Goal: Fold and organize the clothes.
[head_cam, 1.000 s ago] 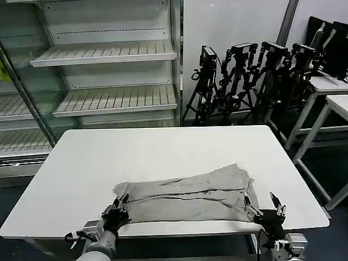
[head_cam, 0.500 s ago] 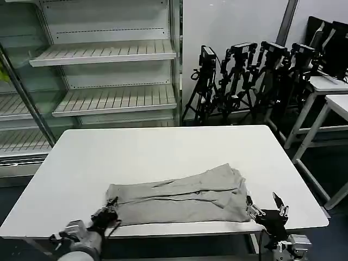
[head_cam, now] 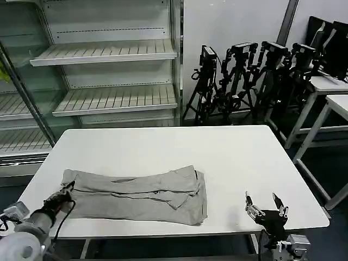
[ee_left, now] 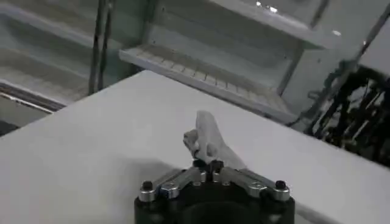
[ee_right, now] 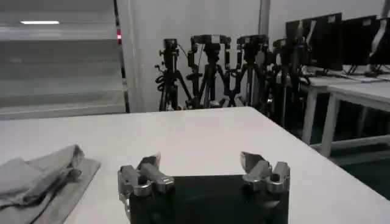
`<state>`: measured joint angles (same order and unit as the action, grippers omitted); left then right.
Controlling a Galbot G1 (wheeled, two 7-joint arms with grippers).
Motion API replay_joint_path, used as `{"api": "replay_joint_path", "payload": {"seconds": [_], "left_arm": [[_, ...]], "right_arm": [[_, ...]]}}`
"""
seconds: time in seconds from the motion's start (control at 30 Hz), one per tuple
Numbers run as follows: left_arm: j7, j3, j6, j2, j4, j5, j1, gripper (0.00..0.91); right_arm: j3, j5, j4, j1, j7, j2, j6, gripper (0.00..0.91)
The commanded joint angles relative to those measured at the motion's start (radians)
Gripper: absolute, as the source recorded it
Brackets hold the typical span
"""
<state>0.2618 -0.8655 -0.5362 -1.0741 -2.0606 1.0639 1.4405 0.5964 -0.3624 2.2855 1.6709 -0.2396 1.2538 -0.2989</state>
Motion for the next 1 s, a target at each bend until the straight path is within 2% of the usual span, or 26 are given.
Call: {"api": "replay_joint_path", "payload": {"seconds": [0.03,0.17,0.37,0.5,0.73,0.77,0.8,0.83,1.0], "left_arm": [[0.114,0.089,-0.044,-0.108,-0.120,0.612,-0.084,0.030],[0.121,0.262,-0.040,-0.229,-0.130,0.615,-0.145,0.030],[0.113,0.468,-0.037,-0.353,-0.064,0.486,-0.225,0.030],[0.112,0.559,-0.023,-0.406,-0.013,0.405,-0.257,0.030],[0.122,0.617,-0.019,-0.450,0.098,0.317,-0.305,0.040],[0.120,0.624,-0.019,-0.450,0.112,0.295,-0.306,0.181],[0.116,0.626,-0.021,-0.450,0.119,0.285,-0.304,0.826],[0.114,0.627,-0.026,-0.449,0.121,0.280,-0.303,0.907],[0.097,0.625,-0.019,-0.443,0.100,0.256,-0.296,0.907]], "right_arm": [[-0.001,0.011,0.000,0.012,0.001,0.006,0.002,0.907],[0.002,0.023,0.002,0.024,0.001,0.016,0.004,0.907],[0.008,0.036,0.003,0.047,0.002,0.034,0.014,0.907],[0.015,0.037,0.006,0.059,0.003,0.039,0.019,0.907],[0.021,0.034,-0.002,0.060,0.003,0.039,0.025,0.907],[0.020,0.034,-0.003,0.059,0.003,0.039,0.025,0.907],[0.020,0.033,-0.004,0.057,0.003,0.039,0.025,0.907],[0.019,0.032,-0.005,0.056,0.003,0.038,0.025,0.907],[0.011,0.034,-0.008,0.051,0.002,0.037,0.024,0.907]]}}
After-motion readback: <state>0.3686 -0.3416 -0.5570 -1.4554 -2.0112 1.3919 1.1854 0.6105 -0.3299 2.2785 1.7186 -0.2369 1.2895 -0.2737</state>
